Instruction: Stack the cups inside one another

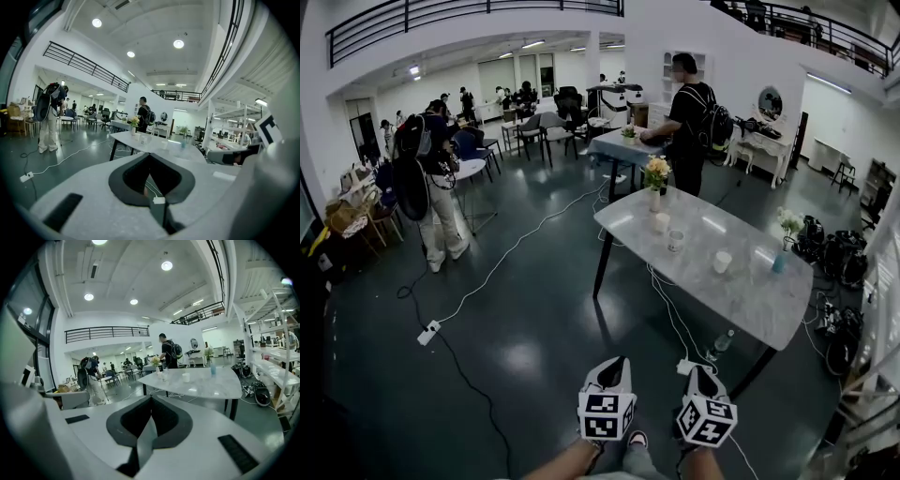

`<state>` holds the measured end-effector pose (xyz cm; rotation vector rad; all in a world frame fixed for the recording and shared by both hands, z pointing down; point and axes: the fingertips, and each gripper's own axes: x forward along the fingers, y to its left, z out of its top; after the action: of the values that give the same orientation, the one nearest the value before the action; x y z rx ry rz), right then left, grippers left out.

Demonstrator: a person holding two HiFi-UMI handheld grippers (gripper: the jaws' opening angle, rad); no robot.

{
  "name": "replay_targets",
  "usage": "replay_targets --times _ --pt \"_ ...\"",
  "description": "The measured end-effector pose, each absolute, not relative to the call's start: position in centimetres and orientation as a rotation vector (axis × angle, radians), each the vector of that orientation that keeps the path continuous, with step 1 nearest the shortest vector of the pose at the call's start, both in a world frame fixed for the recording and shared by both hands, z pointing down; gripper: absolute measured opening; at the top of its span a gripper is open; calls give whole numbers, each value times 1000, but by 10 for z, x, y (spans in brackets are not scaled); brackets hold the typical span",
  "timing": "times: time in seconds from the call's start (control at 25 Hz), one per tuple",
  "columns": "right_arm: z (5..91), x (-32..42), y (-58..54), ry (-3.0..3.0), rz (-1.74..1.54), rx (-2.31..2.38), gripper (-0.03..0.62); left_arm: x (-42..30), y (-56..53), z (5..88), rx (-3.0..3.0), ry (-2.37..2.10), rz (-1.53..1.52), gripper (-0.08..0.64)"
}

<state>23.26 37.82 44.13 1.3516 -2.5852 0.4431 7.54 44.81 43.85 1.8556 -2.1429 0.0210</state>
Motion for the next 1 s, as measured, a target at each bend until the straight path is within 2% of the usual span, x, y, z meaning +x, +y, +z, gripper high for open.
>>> replay_targets --times 1.0 --pt "433 221 191 -2591 426 1302 8 61 277 436 1797 -2188 74 -5"
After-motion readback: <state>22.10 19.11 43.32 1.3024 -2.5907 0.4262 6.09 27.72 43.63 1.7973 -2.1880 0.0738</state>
